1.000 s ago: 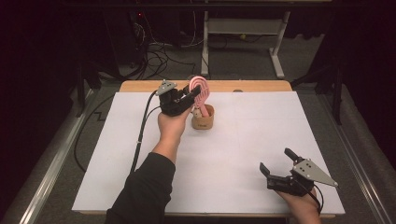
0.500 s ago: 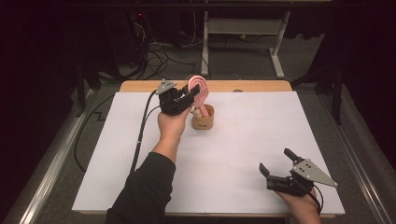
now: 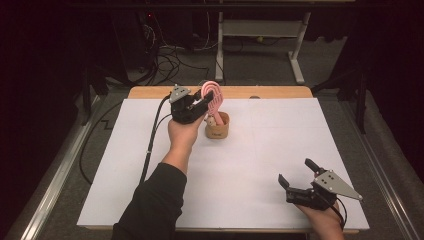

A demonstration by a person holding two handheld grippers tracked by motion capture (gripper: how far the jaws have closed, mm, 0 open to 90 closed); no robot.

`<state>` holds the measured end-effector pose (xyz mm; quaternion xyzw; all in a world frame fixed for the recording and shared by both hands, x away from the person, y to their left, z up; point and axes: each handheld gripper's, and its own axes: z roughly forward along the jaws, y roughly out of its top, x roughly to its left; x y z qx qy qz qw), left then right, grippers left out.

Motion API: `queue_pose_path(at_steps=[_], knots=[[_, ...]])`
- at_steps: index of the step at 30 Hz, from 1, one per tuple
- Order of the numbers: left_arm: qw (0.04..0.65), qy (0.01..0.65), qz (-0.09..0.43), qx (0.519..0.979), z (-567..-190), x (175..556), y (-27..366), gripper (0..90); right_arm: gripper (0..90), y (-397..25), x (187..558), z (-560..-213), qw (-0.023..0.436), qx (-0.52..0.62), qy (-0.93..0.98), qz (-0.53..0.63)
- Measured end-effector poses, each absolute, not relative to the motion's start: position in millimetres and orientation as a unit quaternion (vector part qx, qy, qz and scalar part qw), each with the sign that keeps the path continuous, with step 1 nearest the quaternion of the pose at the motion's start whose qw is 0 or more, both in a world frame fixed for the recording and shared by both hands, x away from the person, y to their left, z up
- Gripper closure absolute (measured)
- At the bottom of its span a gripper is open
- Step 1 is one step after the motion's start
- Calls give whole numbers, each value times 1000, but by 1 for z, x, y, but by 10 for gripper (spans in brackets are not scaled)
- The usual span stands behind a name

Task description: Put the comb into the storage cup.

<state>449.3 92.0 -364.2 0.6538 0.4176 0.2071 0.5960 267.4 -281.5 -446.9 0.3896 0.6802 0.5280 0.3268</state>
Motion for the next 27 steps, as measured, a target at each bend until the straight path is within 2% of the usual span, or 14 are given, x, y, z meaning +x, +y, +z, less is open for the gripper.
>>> queue_pose_path(at_steps=[16,17,18,25,27], knots=[[567,416,244,668,-360,449,92,555,1,-281,268,-447,328,390,681,527],[566,415,244,669,-360,449,92,548,1,-281,268,-447,327,390,681,527],[566,416,244,669,-360,450,93,498,1,-281,268,-447,328,390,680,527],[557,418,242,676,-361,451,96,493,1,-280,268,-448,327,390,681,526],[557,418,240,676,-361,451,97,449,1,-280,268,-448,327,390,682,526]])
